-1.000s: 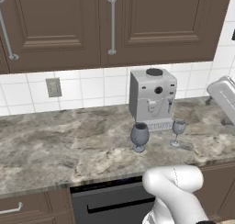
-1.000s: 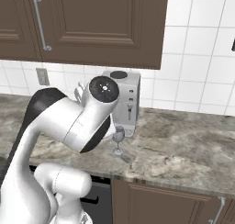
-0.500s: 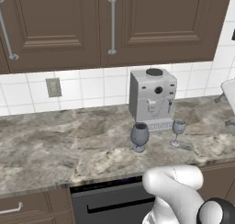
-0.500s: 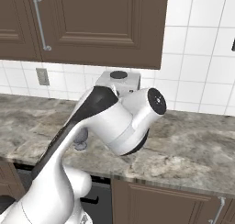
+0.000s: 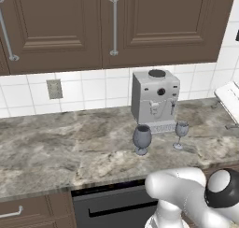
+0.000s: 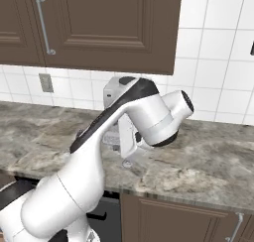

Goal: Retrieve the wine glasses from the counter and place one next to each plate.

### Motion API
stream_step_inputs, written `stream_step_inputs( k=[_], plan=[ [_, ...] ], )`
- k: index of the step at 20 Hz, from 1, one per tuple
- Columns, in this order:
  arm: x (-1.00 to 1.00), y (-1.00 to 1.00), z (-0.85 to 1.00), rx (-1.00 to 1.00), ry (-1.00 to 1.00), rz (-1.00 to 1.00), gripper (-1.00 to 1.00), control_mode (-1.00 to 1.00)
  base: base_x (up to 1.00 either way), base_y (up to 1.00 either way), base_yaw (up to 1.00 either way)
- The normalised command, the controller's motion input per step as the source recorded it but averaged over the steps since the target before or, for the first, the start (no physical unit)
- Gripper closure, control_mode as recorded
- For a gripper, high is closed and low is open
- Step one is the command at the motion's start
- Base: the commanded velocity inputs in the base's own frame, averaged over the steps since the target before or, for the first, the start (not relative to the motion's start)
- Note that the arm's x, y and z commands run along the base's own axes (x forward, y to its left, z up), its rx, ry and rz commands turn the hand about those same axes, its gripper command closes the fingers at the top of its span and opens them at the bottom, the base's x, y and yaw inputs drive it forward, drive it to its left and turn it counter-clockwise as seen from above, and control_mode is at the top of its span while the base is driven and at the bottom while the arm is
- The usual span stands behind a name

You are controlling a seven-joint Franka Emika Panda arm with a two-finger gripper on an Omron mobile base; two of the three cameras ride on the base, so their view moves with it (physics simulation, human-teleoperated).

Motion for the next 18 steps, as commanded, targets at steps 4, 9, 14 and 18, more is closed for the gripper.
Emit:
stream_step_inputs(
  k=[4,9,14,18],
  plan=[
    [0.35,-0.10,-0.29,0.22,0.22,0.00,-1.00,-1.00,0.00,0.00,0.00],
    [0.24,-0.19,-0.36,0.24,0.19,0.00,-1.00,-1.00,0.00,0.00,0.00],
    [0.13,-0.17,-0.30,0.14,0.07,0.00,-1.00,-1.00,0.00,0.00,0.00],
    [0.12,-0.19,-0.31,0.00,0.00,0.00,-1.00,-1.00,0.00,0.00,0.00]
  ],
)
